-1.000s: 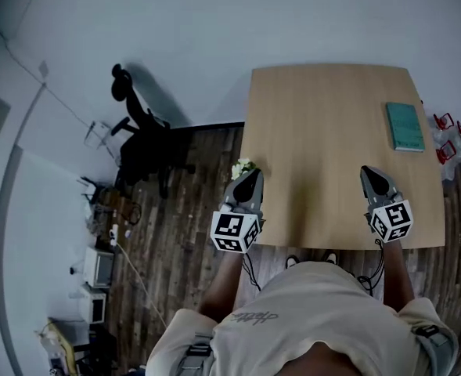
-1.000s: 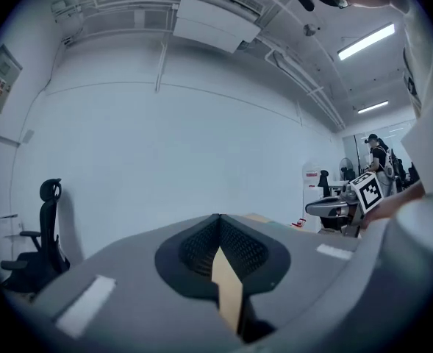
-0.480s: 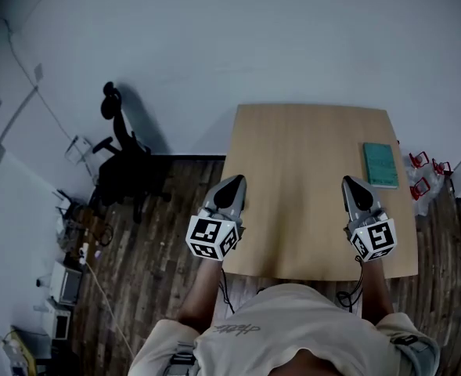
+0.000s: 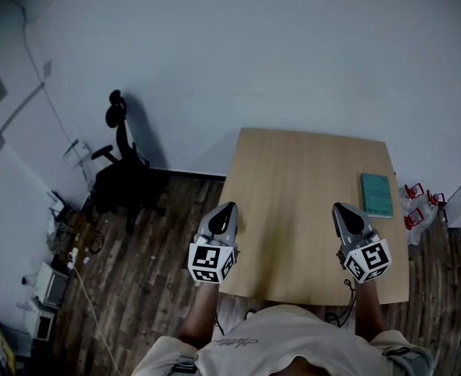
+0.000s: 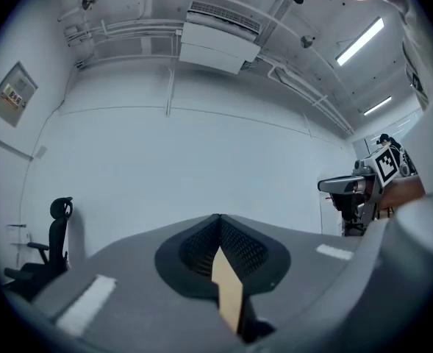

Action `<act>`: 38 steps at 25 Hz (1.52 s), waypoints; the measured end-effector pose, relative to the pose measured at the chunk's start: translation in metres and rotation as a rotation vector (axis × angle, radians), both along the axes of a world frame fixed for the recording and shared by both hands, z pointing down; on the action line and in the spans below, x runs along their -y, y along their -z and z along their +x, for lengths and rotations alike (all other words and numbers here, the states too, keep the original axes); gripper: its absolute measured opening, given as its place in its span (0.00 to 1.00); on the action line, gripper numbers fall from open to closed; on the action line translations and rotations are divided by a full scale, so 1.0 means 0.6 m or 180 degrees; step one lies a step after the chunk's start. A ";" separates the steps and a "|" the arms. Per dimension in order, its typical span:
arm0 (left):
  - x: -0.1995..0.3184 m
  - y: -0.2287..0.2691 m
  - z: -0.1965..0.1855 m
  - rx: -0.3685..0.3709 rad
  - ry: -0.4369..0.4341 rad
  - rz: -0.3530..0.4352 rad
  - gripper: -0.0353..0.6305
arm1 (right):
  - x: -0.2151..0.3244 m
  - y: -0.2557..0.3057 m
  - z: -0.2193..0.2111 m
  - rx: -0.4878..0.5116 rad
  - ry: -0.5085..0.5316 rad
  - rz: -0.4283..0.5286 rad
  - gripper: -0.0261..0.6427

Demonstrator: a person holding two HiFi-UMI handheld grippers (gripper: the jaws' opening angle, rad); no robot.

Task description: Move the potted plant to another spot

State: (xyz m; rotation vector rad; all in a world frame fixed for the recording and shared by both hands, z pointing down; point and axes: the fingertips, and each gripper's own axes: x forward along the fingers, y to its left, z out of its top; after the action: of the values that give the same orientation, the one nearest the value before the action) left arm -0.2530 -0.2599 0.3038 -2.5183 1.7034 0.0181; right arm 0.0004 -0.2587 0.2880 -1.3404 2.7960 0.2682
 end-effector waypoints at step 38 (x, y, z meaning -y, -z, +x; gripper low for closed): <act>-0.017 -0.109 -0.063 -0.0127 0.0024 -0.0465 0.08 | -0.029 -0.075 -0.023 0.0009 0.0024 -0.0460 0.04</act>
State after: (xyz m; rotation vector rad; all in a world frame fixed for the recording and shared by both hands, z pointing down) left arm -0.2911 -0.2498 0.3692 -2.6314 1.7910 -0.0591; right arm -0.0131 -0.2413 0.3330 -1.3555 2.8662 0.0649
